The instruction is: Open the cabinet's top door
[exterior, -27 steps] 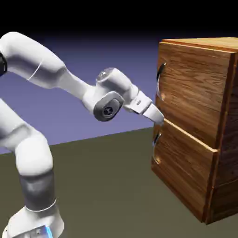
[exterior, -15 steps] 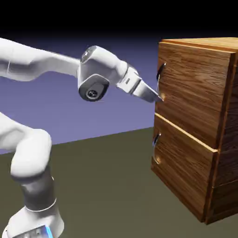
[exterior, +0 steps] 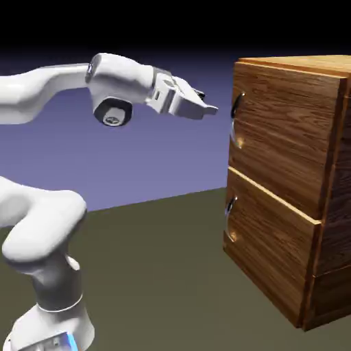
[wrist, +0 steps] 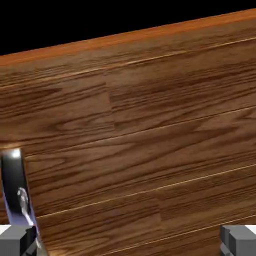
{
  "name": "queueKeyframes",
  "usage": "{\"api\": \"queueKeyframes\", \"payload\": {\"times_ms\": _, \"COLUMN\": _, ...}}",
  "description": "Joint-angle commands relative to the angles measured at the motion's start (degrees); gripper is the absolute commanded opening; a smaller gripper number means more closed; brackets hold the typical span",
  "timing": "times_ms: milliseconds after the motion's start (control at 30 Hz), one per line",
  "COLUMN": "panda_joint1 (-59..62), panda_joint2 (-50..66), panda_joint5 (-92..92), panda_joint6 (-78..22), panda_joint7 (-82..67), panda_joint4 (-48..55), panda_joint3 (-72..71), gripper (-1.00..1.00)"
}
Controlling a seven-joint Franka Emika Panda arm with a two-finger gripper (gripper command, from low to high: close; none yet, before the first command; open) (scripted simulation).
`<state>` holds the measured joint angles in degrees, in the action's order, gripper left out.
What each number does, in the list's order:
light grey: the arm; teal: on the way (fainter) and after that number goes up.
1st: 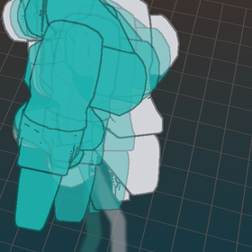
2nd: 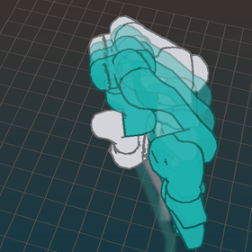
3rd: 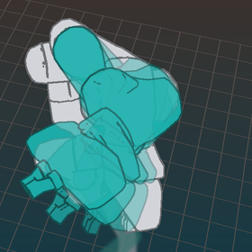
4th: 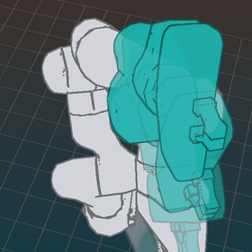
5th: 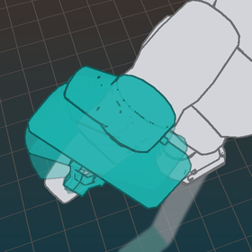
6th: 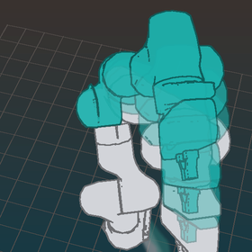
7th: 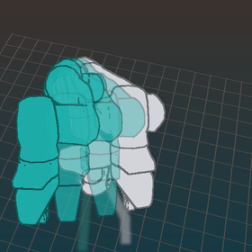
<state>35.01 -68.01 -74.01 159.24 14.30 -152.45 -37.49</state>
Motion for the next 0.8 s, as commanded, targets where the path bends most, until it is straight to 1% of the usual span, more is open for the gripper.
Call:
{"api": "queueKeyframes", "payload": {"times_ms": 0, "panda_joint1": 1.2, "panda_joint2": -1.2, "panda_joint5": -2.5, "panda_joint6": -0.5, "panda_joint7": -0.9, "panda_joint4": 0.3, "panda_joint3": -1.3, "gripper": 0.0}}
{"api": "queueKeyframes", "payload": {"times_ms": 767, "panda_joint1": 28.9, "panda_joint2": -28.6, "panda_joint5": -59.8, "panda_joint6": -11.9, "panda_joint7": -22.8, "panda_joint4": 6.9, "panda_joint3": -30.3, "gripper": 0.0}}
